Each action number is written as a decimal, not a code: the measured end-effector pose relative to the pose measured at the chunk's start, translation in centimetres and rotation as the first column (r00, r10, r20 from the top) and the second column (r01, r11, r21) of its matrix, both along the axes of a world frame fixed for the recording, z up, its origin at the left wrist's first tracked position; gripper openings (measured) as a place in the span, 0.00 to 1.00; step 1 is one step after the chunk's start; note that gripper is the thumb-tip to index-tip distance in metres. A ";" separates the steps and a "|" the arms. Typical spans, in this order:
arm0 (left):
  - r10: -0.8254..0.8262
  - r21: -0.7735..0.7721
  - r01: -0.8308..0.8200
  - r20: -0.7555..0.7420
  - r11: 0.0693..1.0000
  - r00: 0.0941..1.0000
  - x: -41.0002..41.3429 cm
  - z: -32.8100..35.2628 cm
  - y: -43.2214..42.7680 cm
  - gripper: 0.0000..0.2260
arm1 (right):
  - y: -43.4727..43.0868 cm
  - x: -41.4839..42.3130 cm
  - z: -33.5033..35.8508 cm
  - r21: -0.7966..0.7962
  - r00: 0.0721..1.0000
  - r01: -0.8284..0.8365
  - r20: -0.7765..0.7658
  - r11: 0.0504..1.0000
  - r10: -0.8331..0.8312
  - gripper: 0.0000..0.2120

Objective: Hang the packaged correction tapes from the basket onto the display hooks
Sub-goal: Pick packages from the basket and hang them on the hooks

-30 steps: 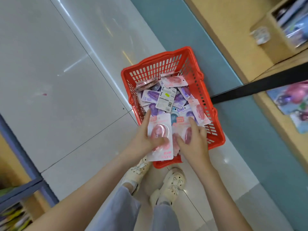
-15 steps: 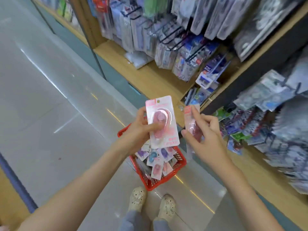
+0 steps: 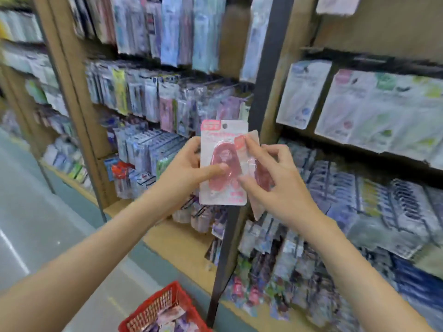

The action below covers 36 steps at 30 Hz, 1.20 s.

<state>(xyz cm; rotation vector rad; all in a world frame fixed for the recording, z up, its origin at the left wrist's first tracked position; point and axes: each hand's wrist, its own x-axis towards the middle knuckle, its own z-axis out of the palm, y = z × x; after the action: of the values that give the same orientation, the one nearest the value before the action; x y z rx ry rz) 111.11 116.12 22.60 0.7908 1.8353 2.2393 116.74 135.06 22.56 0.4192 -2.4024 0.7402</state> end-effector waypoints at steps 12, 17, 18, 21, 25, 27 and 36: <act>0.006 0.188 0.054 -0.306 0.981 0.952 -4.0 15.5 5.6 0.20 | 5.2 -3.1 16.3 0.144 0.836 0.290 -0.520 0.946 -0.177 0.33; -0.011 0.194 0.098 -0.407 0.976 0.914 -8.7 19.0 6.2 0.19 | 7.9 -6.2 22.3 0.119 0.696 0.515 -0.635 0.849 -0.334 0.31; -0.001 0.201 0.094 -0.420 0.975 0.908 -9.5 19.5 6.5 0.18 | 8.3 -7.1 23.3 0.112 0.696 0.546 -0.613 0.830 -0.375 0.31; 0.053 0.238 0.061 -0.446 0.969 0.894 -11.6 20.7 8.0 0.16 | 9.0 -10.0 25.0 0.065 0.721 0.566 -0.523 0.822 -0.455 0.31; 0.051 0.252 0.080 -0.475 0.964 0.879 -13.4 22.2 9.4 0.20 | 8.9 -13.0 26.1 0.090 0.668 0.572 -0.628 0.816 -0.399 0.32; 0.041 0.261 0.099 -0.484 0.960 0.874 -14.2 22.6 9.8 0.16 | 8.9 -13.6 26.7 0.050 0.620 0.580 -0.676 0.813 -0.400 0.31; 0.061 0.243 0.077 -0.516 0.967 0.855 -14.9 22.8 11.0 0.12 | 9.2 -12.6 27.6 0.081 0.688 0.560 -0.600 0.824 -0.408 0.30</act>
<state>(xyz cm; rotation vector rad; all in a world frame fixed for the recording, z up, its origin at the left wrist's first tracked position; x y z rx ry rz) 96.25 127.09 45.35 1.5868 1.7283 2.4587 104.10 144.23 50.14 0.0516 -1.8973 0.0269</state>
